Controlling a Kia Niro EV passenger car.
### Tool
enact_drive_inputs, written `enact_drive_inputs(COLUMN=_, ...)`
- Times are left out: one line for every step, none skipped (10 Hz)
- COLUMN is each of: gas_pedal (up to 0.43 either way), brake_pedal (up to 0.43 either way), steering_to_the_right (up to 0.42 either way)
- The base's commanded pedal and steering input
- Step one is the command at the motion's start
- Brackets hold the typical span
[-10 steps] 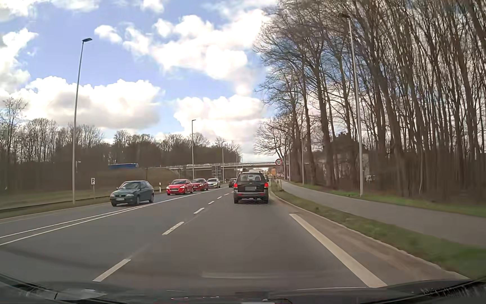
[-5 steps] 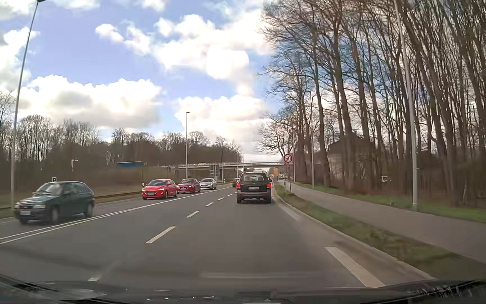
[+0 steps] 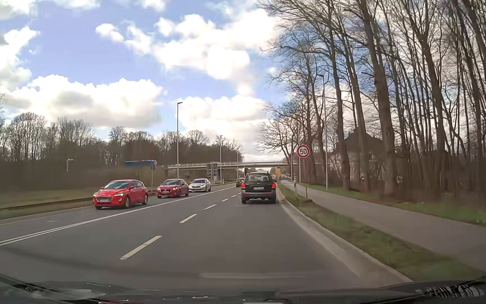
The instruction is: Follow the waypoints while adhering to traffic rules and regulations
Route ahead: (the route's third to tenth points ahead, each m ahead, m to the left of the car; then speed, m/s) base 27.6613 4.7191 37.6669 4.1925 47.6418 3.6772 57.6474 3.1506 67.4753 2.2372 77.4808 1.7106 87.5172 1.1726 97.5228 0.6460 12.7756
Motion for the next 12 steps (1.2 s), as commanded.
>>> enact_drive_inputs(gas_pedal=0.169, brake_pedal=0.000, steering_to_the_right=-0.002)
enact_drive_inputs(gas_pedal=0.177, brake_pedal=0.000, steering_to_the_right=0.000)
enact_drive_inputs(gas_pedal=0.177, brake_pedal=0.000, steering_to_the_right=0.003)
enact_drive_inputs(gas_pedal=0.177, brake_pedal=0.000, steering_to_the_right=0.004)
enact_drive_inputs(gas_pedal=0.169, brake_pedal=0.000, steering_to_the_right=0.004)
enact_drive_inputs(gas_pedal=0.169, brake_pedal=0.000, steering_to_the_right=0.004)
enact_drive_inputs(gas_pedal=0.169, brake_pedal=0.000, steering_to_the_right=0.006)
enact_drive_inputs(gas_pedal=0.169, brake_pedal=0.000, steering_to_the_right=0.010)
enact_drive_inputs(gas_pedal=0.150, brake_pedal=0.000, steering_to_the_right=0.012)
enact_drive_inputs(gas_pedal=0.150, brake_pedal=0.000, steering_to_the_right=0.012)
enact_drive_inputs(gas_pedal=0.150, brake_pedal=0.000, steering_to_the_right=0.012)
enact_drive_inputs(gas_pedal=0.150, brake_pedal=0.000, steering_to_the_right=0.012)
